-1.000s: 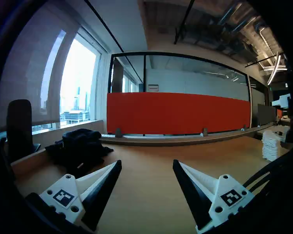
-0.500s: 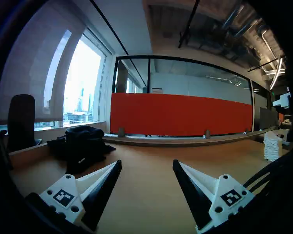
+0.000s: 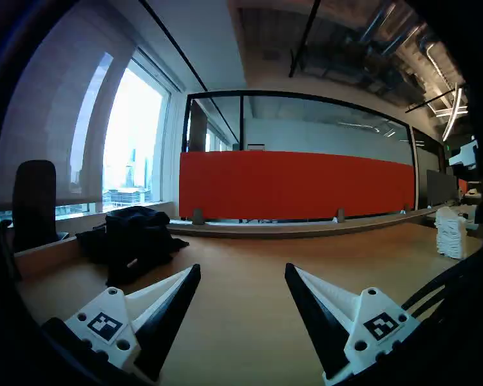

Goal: Fold towel

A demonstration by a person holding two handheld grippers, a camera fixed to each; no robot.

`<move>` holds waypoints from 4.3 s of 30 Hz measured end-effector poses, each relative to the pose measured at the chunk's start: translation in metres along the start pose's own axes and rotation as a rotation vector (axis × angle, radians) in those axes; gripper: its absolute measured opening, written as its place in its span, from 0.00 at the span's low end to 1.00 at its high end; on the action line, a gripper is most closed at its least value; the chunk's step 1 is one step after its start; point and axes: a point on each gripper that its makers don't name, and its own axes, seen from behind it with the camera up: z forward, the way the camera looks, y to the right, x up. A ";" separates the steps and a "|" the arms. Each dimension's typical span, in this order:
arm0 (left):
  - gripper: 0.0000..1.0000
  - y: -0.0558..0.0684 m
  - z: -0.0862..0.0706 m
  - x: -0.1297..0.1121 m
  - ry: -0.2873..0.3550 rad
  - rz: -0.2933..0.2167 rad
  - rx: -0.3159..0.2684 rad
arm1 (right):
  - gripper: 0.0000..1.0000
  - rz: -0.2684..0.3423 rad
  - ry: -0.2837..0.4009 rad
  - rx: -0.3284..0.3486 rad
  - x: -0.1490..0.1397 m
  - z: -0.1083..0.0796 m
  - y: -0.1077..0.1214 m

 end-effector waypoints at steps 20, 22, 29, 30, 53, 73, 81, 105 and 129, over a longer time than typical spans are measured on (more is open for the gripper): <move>0.97 -0.005 -0.001 -0.002 -0.003 0.015 0.028 | 1.00 0.019 0.013 -0.018 -0.004 -0.001 0.018; 0.97 -0.005 -0.001 -0.002 -0.003 0.015 0.028 | 1.00 0.021 0.020 -0.022 -0.004 -0.001 0.022; 0.97 -0.005 -0.001 -0.002 -0.003 0.016 0.028 | 1.00 0.020 0.048 -0.026 -0.008 0.000 0.033; 0.97 -0.005 -0.001 -0.002 -0.003 0.016 0.028 | 1.00 0.020 0.054 -0.026 -0.010 0.000 0.033; 0.97 -0.004 0.000 -0.002 -0.003 0.016 0.028 | 1.00 0.068 0.090 -0.027 -0.101 0.006 0.043; 0.97 -0.005 -0.001 -0.002 -0.003 0.016 0.028 | 1.00 0.090 0.079 -0.043 -0.131 0.005 0.046; 0.97 -0.005 -0.001 -0.002 -0.003 0.016 0.029 | 1.00 0.082 0.073 -0.027 -0.140 0.007 0.040; 0.97 -0.005 -0.002 -0.002 -0.003 0.016 0.028 | 1.00 0.025 0.091 -0.024 -0.140 0.005 0.033; 0.97 -0.005 -0.002 -0.001 -0.003 0.016 0.028 | 1.00 0.025 0.089 -0.022 -0.138 0.005 0.033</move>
